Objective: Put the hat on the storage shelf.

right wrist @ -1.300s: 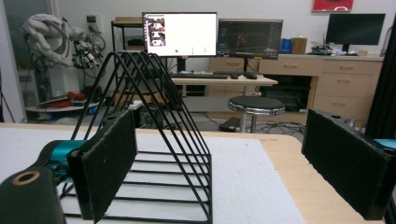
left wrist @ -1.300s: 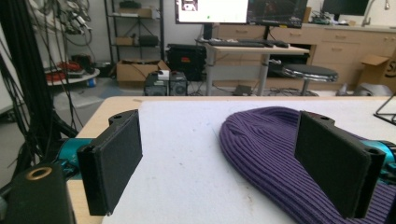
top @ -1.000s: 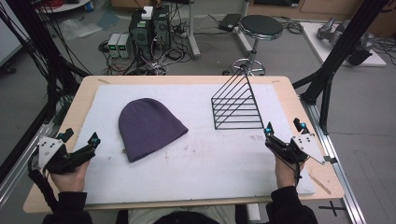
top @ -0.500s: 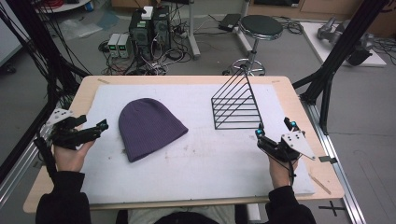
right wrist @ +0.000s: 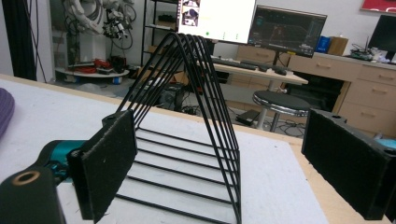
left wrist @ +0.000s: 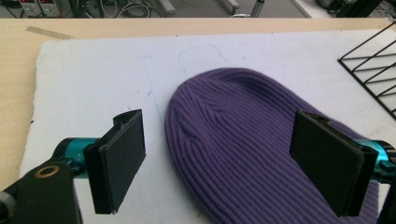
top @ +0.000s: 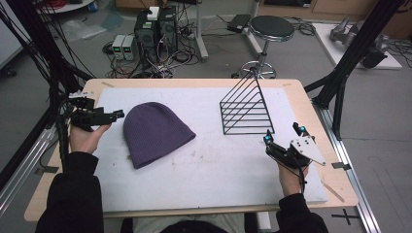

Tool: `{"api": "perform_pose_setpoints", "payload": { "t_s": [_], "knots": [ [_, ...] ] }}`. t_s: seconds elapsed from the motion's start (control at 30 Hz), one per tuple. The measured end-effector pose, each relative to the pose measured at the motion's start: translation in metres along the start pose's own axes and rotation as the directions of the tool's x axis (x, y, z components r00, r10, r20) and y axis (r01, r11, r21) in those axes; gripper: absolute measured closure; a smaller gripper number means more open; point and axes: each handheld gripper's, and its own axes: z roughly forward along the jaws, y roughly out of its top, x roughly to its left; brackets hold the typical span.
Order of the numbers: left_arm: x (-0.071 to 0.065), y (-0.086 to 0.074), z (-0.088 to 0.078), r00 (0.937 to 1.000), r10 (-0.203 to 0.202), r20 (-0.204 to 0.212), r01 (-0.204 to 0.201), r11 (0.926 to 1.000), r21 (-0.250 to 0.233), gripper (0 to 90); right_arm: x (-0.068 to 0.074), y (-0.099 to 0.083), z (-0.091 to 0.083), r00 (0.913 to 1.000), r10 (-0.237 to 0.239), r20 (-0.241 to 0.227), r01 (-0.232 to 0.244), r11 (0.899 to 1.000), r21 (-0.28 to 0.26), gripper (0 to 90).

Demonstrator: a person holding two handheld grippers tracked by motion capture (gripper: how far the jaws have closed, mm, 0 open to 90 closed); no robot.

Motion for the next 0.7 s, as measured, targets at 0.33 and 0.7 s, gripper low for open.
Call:
{"api": "perform_pose_setpoints", "payload": {
  "t_s": [0.33,0.7],
  "knots": [
    [0.009,0.008,0.016,0.9994,-0.034,-0.001,0.034,0.9965,0.077,18.6,0.001,-0.001,0.001,0.9998,-0.009,-0.015,0.009,1.000,0.007,9.7],
    [0.022,0.003,0.049,0.9960,-0.087,0.017,0.083,0.9816,0.172,20.0,0.003,-0.004,0.003,0.9992,-0.014,-0.038,0.015,1.000,0.020,9.8]
  ]
}}
